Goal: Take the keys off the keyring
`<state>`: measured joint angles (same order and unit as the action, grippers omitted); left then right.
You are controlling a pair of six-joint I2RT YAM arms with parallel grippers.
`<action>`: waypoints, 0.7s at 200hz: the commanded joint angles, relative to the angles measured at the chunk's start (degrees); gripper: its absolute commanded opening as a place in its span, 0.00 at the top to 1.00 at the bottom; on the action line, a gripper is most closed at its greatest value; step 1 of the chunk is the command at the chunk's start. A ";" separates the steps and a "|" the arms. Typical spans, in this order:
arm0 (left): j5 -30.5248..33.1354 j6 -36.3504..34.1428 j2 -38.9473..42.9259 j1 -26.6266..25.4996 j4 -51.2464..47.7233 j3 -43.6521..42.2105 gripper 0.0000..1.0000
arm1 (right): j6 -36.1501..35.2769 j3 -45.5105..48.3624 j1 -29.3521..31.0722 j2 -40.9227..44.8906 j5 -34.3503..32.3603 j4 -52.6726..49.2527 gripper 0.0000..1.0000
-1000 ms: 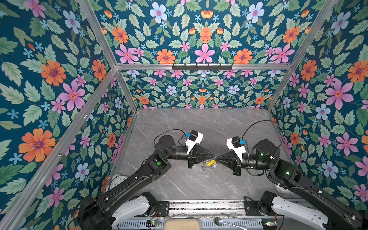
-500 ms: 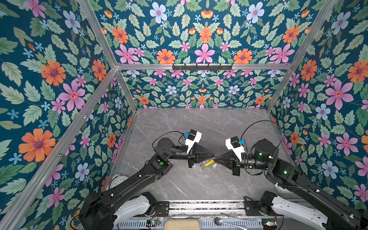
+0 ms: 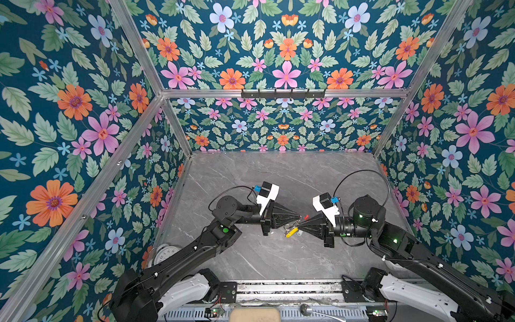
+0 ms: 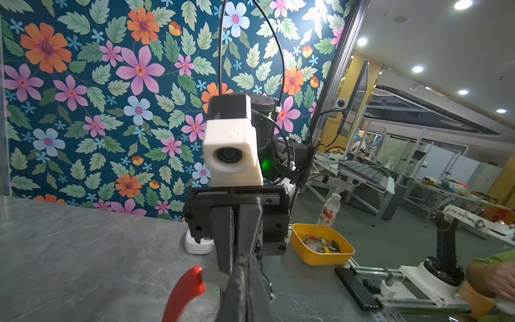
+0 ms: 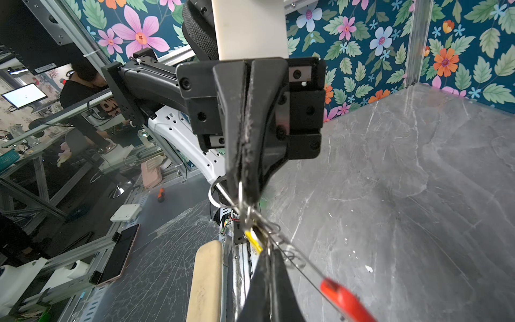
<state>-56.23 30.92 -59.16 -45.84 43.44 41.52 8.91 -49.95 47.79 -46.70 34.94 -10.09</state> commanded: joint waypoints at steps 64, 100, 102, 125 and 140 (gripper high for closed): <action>20.51 -12.28 7.12 0.02 -17.74 -2.50 1.00 | 0.67 3.41 -0.04 7.81 -9.38 -1.60 1.00; 28.50 -14.61 10.73 0.05 -22.89 -3.99 1.00 | 1.15 5.55 -0.53 10.64 -16.02 -3.99 1.00; 28.82 -14.65 10.93 0.01 -23.05 -3.99 1.00 | 1.23 5.70 -0.58 10.70 -16.39 -4.11 1.00; 31.71 -15.51 13.10 0.05 -25.20 -4.72 1.00 | 2.83 8.94 -3.26 10.03 -17.70 -3.65 1.00; 33.17 -15.85 14.34 0.03 -26.07 -5.09 1.00 | 5.68 12.23 -7.26 8.02 -14.55 -0.49 1.00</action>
<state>-27.57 16.88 -46.26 -45.82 18.98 36.75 10.59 -41.08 44.31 -36.77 20.03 -13.43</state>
